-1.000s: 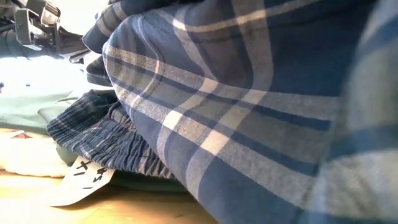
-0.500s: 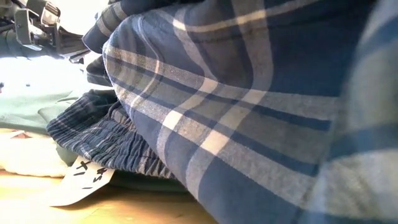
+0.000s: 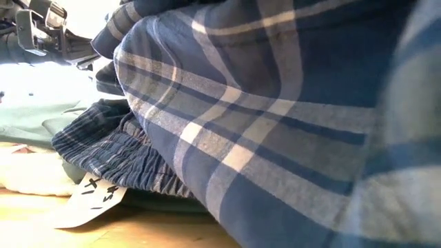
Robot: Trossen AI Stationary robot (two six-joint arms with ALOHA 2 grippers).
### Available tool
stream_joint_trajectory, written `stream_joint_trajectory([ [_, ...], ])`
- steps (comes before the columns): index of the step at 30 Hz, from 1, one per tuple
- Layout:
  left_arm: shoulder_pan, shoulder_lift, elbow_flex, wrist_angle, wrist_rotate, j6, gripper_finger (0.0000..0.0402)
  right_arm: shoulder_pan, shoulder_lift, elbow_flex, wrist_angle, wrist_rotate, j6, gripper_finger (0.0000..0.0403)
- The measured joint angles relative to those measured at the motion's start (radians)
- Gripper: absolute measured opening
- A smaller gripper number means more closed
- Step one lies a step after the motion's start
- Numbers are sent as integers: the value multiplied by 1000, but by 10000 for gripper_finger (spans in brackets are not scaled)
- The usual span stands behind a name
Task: Sort clothes
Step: Put the black shorts into the white bin, then put the blue long sleeve polo into the white bin
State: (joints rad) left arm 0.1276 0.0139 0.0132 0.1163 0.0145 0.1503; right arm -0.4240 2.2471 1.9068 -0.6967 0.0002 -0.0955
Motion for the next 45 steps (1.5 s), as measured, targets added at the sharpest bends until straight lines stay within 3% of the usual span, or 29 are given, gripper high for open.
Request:
stream_joint_trajectory([
  [8, 0, 0, 0, -1, 0, 0, 1, -13, 151, 189, -233, 27, -11, 108],
  [17, 0, 0, 0, 1, 0, 0, 1, -8, 85, 453, -421, 124, -44, 108],
  [26, 0, 0, 0, 0, 0, 0, 1, 57, -278, 260, -462, 149, -63, 108],
  [31, 0, 0, 0, -6, 0, 0, 1, 194, -478, 85, -426, 134, -92, 108],
  [35, 0, 0, 0, -8, 0, 0, 1, 350, -653, -140, -358, 37, -170, 108],
  [41, 0, 0, 0, -9, 0, 0, 1, 560, -849, -553, -29, -60, 82, 108],
  [45, 0, 0, 0, -9, 0, 0, 1, 671, -894, -779, 170, -137, 294, 108],
])
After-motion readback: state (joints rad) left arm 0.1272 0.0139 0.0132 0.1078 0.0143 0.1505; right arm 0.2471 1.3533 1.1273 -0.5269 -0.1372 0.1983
